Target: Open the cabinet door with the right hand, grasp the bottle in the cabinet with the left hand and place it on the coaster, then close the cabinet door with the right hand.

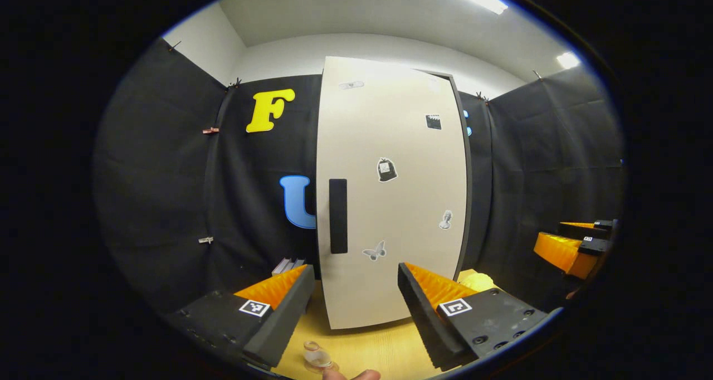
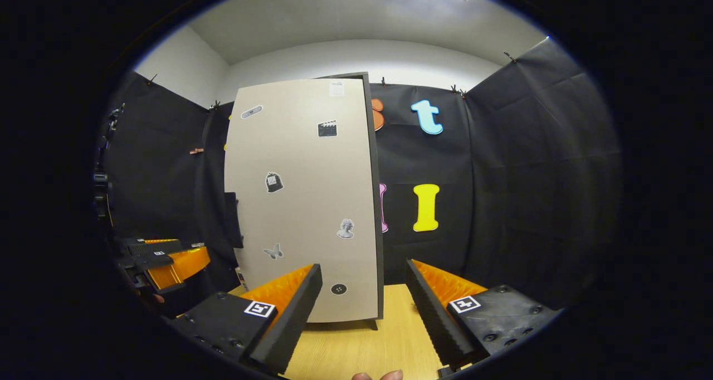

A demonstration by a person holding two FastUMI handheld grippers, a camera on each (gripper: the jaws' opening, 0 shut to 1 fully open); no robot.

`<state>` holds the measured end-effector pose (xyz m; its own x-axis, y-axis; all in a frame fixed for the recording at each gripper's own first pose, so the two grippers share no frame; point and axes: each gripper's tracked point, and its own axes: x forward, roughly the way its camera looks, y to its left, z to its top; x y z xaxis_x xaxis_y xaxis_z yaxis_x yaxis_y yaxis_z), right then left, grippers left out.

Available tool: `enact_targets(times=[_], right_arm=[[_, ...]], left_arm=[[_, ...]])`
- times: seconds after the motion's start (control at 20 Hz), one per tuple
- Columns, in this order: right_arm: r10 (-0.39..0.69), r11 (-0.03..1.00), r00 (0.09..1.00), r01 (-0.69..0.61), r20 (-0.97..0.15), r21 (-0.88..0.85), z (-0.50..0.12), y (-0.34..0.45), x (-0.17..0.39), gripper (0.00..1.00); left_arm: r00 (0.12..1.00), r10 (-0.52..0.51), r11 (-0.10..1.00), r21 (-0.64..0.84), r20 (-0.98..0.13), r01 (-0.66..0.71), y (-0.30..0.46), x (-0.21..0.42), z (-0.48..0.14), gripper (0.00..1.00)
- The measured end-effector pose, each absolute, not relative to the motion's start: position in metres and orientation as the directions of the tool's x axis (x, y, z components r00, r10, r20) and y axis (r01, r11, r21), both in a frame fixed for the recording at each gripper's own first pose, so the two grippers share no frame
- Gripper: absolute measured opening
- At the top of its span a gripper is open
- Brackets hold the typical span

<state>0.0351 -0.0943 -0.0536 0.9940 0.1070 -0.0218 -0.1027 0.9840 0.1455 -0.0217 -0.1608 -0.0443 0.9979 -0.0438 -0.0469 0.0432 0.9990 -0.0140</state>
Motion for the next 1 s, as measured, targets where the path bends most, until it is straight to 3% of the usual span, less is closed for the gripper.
enact_targets(times=[0.6, 1.0], right_arm=[[0.173, 0.975, 0.985, -0.168, -0.021, 0.147, -0.057, -0.119, 0.035, 0.97], [0.220, 0.966, 0.975, -0.213, -0.031, 0.144, -0.062, -0.112, 0.036, 0.98]], left_arm=[[0.998, 0.003, 0.999, 0.033, -0.055, -0.001, -0.188, -0.019, -0.041, 0.95], [0.998, -0.020, 0.999, 0.049, -0.055, 0.022, -0.204, -0.017, -0.043, 0.95]])
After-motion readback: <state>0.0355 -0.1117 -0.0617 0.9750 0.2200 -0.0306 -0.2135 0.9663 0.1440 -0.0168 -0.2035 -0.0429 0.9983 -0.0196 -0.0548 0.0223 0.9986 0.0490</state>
